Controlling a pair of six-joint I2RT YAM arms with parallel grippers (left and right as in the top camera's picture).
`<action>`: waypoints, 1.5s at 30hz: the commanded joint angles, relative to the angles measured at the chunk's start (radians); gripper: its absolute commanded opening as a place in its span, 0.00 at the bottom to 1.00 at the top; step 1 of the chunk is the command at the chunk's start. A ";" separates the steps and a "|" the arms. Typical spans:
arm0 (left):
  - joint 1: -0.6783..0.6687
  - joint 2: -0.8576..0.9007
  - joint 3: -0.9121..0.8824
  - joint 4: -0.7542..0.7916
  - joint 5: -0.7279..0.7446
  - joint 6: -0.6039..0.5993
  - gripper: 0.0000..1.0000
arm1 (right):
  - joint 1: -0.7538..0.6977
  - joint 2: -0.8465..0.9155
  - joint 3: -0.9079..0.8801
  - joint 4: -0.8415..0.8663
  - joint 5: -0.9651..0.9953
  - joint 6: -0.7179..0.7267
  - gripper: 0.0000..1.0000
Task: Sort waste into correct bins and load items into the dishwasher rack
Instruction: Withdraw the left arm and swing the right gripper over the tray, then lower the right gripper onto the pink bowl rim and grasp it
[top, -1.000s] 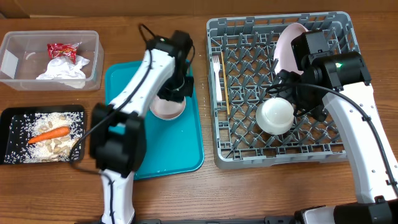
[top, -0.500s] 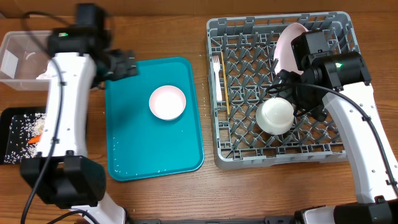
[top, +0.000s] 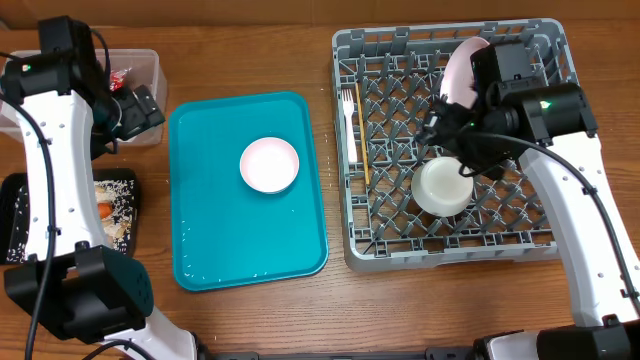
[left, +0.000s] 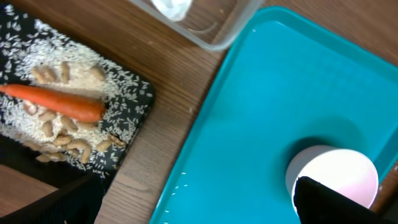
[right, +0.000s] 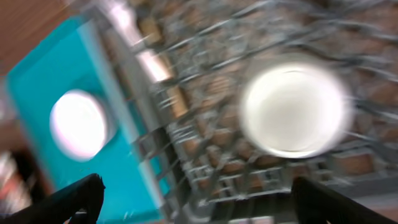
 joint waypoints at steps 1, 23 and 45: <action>0.058 -0.013 0.005 -0.005 -0.031 -0.158 1.00 | 0.095 -0.034 0.014 0.026 -0.118 -0.116 1.00; 0.152 -0.013 0.005 -0.036 -0.035 -0.244 1.00 | 0.639 0.327 0.014 0.482 0.227 -0.508 1.00; 0.152 -0.013 0.005 -0.036 -0.035 -0.244 1.00 | 0.716 0.546 0.014 0.748 0.311 -0.636 0.93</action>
